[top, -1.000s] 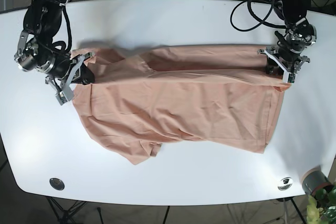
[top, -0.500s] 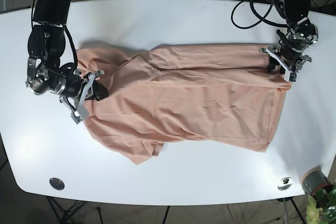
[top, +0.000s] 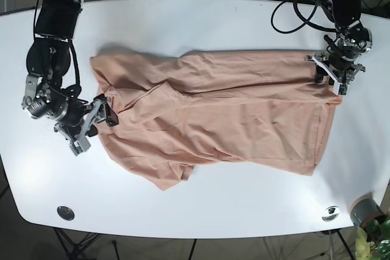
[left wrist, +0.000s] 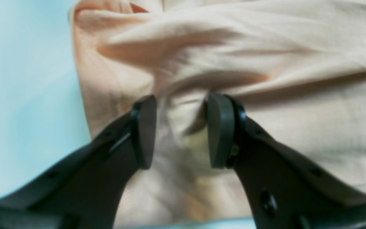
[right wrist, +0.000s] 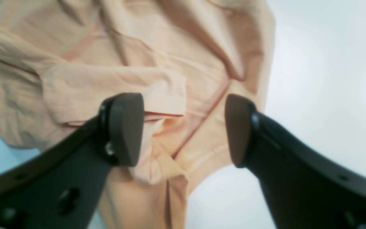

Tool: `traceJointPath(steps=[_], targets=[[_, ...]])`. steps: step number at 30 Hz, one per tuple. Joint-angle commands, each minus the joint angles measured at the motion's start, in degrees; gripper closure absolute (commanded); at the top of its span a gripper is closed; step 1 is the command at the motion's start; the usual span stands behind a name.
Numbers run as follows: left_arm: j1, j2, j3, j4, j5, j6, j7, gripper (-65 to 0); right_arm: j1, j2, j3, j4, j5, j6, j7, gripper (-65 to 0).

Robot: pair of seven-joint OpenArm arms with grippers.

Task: Fold the T-shirt properly
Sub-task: 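Drag the shirt edge with both grippers away from the hem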

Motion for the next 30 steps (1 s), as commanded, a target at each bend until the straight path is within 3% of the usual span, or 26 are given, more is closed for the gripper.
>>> traceJointPath(steps=[1, 11, 20, 30], targets=[[-0.3, -0.9, -0.1, 4.6, -0.7, 0.1, -0.8, -24.3, -2.3, 1.8, 3.5, 5.5, 0.1, -0.05, 0.6, -42.5], [-0.4, -0.9, -0.5, 11.8, -0.7, 0.1, 9.2, -24.6, -17.8, 1.6, 8.4, 14.2, -0.4, -0.4, 1.0, -42.3], [0.7, -2.6, -0.6, 8.0, -0.6, 0.1, 8.9, -24.9, -22.2, 1.3, 8.0, 8.4, -0.5, -0.4, 6.0, -42.3], [1.9, -4.2, -1.2, 3.5, -0.5, 0.1, 3.9, -24.9, -21.1, 1.1, 7.8, 2.0, -0.4, -0.31, 8.9, -42.2]])
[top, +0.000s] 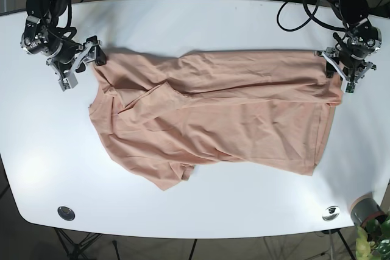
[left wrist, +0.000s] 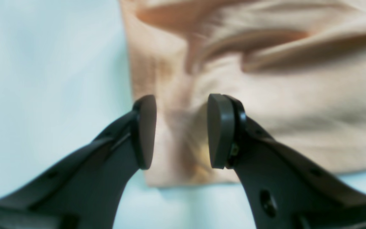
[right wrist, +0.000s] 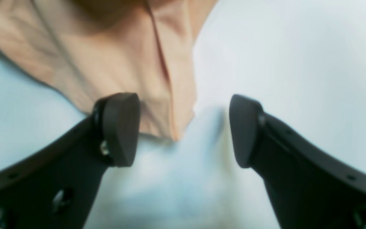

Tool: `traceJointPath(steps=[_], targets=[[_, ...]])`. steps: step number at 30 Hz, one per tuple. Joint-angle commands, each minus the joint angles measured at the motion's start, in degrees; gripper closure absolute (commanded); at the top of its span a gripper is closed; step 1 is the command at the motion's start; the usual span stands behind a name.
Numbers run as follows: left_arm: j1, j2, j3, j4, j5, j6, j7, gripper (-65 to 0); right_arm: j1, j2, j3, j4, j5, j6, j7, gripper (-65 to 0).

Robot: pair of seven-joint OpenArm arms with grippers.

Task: Fold the T-shirt properly
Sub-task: 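Drag the shirt edge with both grippers away from the hem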

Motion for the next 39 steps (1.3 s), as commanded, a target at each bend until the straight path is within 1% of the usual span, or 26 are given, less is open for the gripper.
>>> traceJointPath(steps=[1, 3, 8, 10, 12, 17, 18, 19, 21, 24, 25, 26, 28, 30, 34, 39], targets=[[0.6, -1.3, -1.2, 0.7, -0.6, 0.1, -1.0, -25.0, 1.1, 0.7, 0.2, -0.3, 0.9, 0.37, 1.4, -42.2], [1.0, -1.4, -1.6, 0.5, -0.9, 0.1, -1.0, -25.0, 1.3, 0.1, 0.2, -1.2, 0.9, 0.54, 1.5, -42.2], [1.0, -1.4, -2.0, -0.9, -0.8, 0.1, -1.1, -25.0, 1.4, -0.4, 0.1, -1.4, 0.9, 0.63, 1.5, -42.0], [1.0, -1.4, -2.1, -1.9, -0.6, 0.1, -1.1, -25.0, 1.4, -0.4, 0.1, -1.6, 0.9, 0.63, 1.5, -38.7], [1.0, -1.4, -2.1, -3.3, -0.6, 0.1, -1.2, -25.0, 1.4, -0.4, 0.1, -1.8, 0.9, 0.63, 1.6, -32.2], [0.7, -2.9, -1.8, -8.3, -0.9, 0.1, -1.2, -24.4, 1.9, -0.5, 0.1, -1.8, 0.9, 0.54, 1.8, -6.2], [0.7, -3.0, -1.8, -8.8, -0.9, 0.1, -1.2, -24.3, 1.9, -0.5, 0.1, -1.8, 0.9, 0.54, 1.8, -3.2], [0.7, -3.0, -1.8, -9.1, -1.0, 0.1, -1.2, -24.2, 1.8, -0.5, 0.1, -1.8, 0.9, 0.54, 1.8, -1.9], [0.7, -3.0, -1.9, -8.9, -1.0, 0.1, -1.2, -20.6, 1.6, -0.5, 0.1, -1.5, 0.9, 0.54, 1.8, -2.9], [1.1, -2.8, -2.1, -7.8, -0.6, 0.1, -1.2, -7.8, 0.9, -0.1, 0.3, -1.3, 1.2, 0.72, 1.8, -2.7], [1.4, -2.8, -2.2, -7.6, -0.5, 0.1, -1.2, -4.4, 0.9, 0.0, 0.6, -1.3, 1.2, 0.72, 1.8, -2.7], [2.5, -2.8, -2.2, -7.3, -0.6, 0.1, -1.2, -2.5, 0.7, 0.1, 0.7, -1.3, 1.2, 0.81, 1.8, -2.7], [4.0, -2.8, -2.2, -6.5, -0.6, 0.1, -1.2, -2.4, -0.5, 0.2, 0.7, -1.3, 1.3, 0.81, 1.8, -2.7], [5.8, -2.8, -2.2, -4.3, -0.7, 0.1, -1.2, -2.4, -1.8, 1.4, 0.7, -0.3, 1.4, 0.89, 1.8, -2.4], [9.5, -2.7, -2.3, -1.4, -1.0, 0.1, -1.2, -2.2, -5.6, 1.7, 0.7, 3.9, 1.4, 0.89, 1.8, -2.2], [13.0, -2.6, -2.6, -0.6, -1.1, 0.1, -1.2, -1.9, -10.6, 1.7, 0.7, 8.7, 1.4, 0.89, 1.8, -2.2]])
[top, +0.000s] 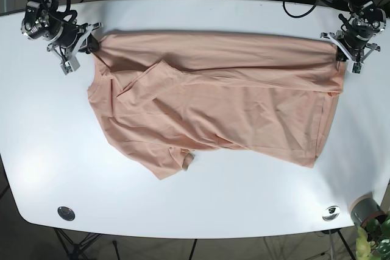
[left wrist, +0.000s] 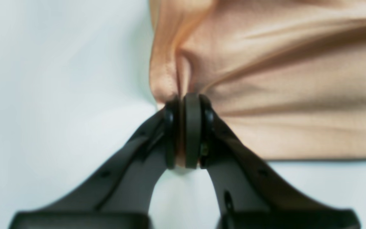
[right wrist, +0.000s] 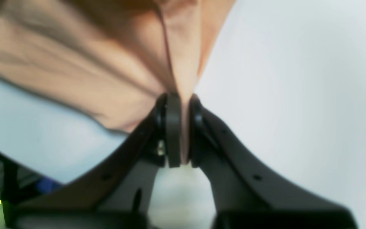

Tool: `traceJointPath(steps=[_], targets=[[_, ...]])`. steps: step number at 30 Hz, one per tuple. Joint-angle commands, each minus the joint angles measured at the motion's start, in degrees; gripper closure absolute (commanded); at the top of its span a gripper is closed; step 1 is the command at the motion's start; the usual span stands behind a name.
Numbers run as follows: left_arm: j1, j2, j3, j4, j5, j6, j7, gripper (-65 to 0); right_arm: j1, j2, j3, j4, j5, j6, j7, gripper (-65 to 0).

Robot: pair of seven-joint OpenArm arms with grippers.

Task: Fold the T-shirt properly
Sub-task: 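Drag the shirt edge with both grippers away from the hem, then release the edge and grasp the hem corners with both grippers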

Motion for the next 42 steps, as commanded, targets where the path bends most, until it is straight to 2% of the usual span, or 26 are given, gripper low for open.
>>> traceJointPath(steps=[1, 5, 9, 12, 13, 15, 17, 19, 22, 23, 27, 33, 36, 39, 42], targets=[[2.4, -0.4, -1.0, 0.8, 2.1, 0.1, 3.2, -1.9, -1.6, 1.1, 0.5, 2.9, 0.5, 0.06, 0.8, -2.2], [4.8, 1.6, -4.8, 3.3, 2.2, 0.1, 3.2, -2.2, -5.0, 1.2, 0.6, 5.0, 0.3, 0.06, 0.8, -2.2], [6.5, 3.2, -9.5, 5.2, 2.7, 0.1, 3.4, -2.8, -8.2, 1.2, 3.2, 6.7, 0.5, 0.06, 0.7, -2.5], [7.6, 3.2, -9.7, 5.6, 2.6, 0.1, 3.4, -9.0, -9.5, 1.1, 3.6, 7.7, 0.5, 0.06, 0.7, -2.9], [7.8, 3.2, -9.7, 5.6, 2.6, 0.1, 3.4, -13.6, -9.7, 1.1, 3.6, 7.9, 0.5, 0.06, 0.7, -4.4], [7.9, 3.2, -10.0, 5.6, 2.4, 0.1, 3.4, -21.8, -9.7, 1.1, 3.6, 8.1, 0.4, -0.03, 0.7, -11.4], [7.7, 3.2, -10.0, 5.6, 2.3, 0.1, 3.4, -27.5, -9.5, 1.1, 3.8, 8.1, 0.5, -0.11, 0.7, -22.5], [7.6, 3.2, -10.0, 6.0, 2.2, 0.1, 3.4, -28.5, -9.4, 1.1, 3.9, 8.7, 0.5, -0.11, 0.7, -35.4], [6.8, 3.2, -10.0, 8.4, 2.1, 0.1, 3.4, -27.2, -8.9, 1.1, 4.0, 10.4, 0.3, -0.11, 0.7, -45.8], [6.5, 3.2, -10.1, 9.7, 2.1, 0.1, 3.5, -26.8, -8.7, 1.1, 4.0, 11.0, 0.3, -0.11, 0.8, -46.9], [6.0, 3.2, -9.8, 13.8, 1.2, 0.1, 3.5, -26.1, -6.3, 0.8, 4.0, 12.1, 0.1, -0.2, 0.7, -47.1], [6.0, 2.9, -9.6, 18.2, -6.7, 0.1, 3.5, -25.7, 0.8, 0.5, 3.5, 11.2, 0.1, -0.46, 0.6, -47.1], [5.8, 2.8, -9.5, 19.8, -9.0, 0.1, 3.5, -25.7, 5.9, 0.5, 3.4, 9.2, 0.1, -0.46, -0.3, -47.1], [4.2, 2.9, -9.0, 20.8, -9.6, 0.1, 3.6, -25.7, 10.4, 0.5, 3.4, 6.6, 0.1, -0.46, -2.5, -47.1], [2.2, 2.9, -8.4, 20.9, -9.6, 0.1, 6.0, -25.7, 14.8, 0.8, 3.4, 3.0, 0.1, -0.46, -3.2, -47.1]])
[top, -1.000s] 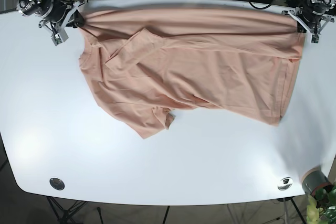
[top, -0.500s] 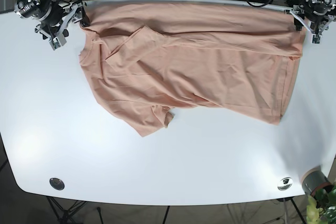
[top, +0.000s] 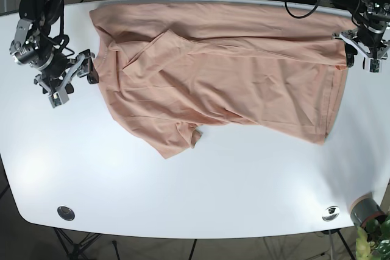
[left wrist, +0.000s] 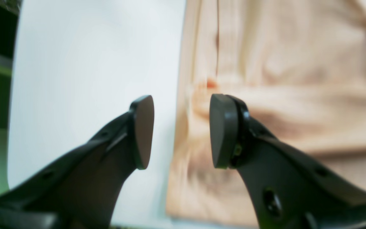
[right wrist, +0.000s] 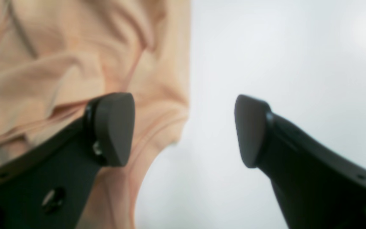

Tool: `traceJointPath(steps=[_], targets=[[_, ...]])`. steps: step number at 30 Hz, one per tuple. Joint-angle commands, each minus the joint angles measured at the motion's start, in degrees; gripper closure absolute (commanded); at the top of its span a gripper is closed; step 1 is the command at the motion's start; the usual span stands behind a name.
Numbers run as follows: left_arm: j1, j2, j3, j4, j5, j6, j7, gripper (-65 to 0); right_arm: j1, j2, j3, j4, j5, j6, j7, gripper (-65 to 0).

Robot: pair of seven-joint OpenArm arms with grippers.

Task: Fold the T-shirt properly
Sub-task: 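Release the edge and grasp the hem corners with both grippers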

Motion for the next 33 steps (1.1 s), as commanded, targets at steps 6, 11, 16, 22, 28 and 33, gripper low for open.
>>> traceJointPath(steps=[6, 11, 16, 22, 28, 33], targets=[[-5.6, -1.0, -0.4, 1.0, -0.8, 0.1, 5.6, -25.7, 12.3, 1.5, -3.5, -11.3, 0.7, 0.17, 1.0, -47.1], [-6.2, -1.0, 0.1, 1.0, -0.8, 0.1, 5.8, -25.7, 20.5, 1.2, -9.0, -19.2, -3.0, 0.08, 1.2, -43.8], [-6.2, -0.9, 0.1, 1.0, -0.8, 0.1, 5.9, -25.7, 26.8, -2.2, -12.0, -26.1, -9.8, 0.61, 4.5, -41.9], [-6.9, -0.6, 0.9, 0.8, 3.9, 0.1, 5.9, -25.8, 30.7, -5.2, -14.2, -31.5, -11.5, 0.52, 4.9, -46.3], [-11.7, 1.3, 2.1, -0.3, 12.0, 0.1, 5.9, -26.1, 30.7, -7.1, -14.3, -34.5, -12.2, 0.08, 9.7, -46.8], [-16.3, 1.4, 2.9, -3.4, 12.9, 0.1, 5.9, -26.1, 31.8, -9.1, -14.3, -39.8, -17.8, 0.34, 14.3, -46.1]])
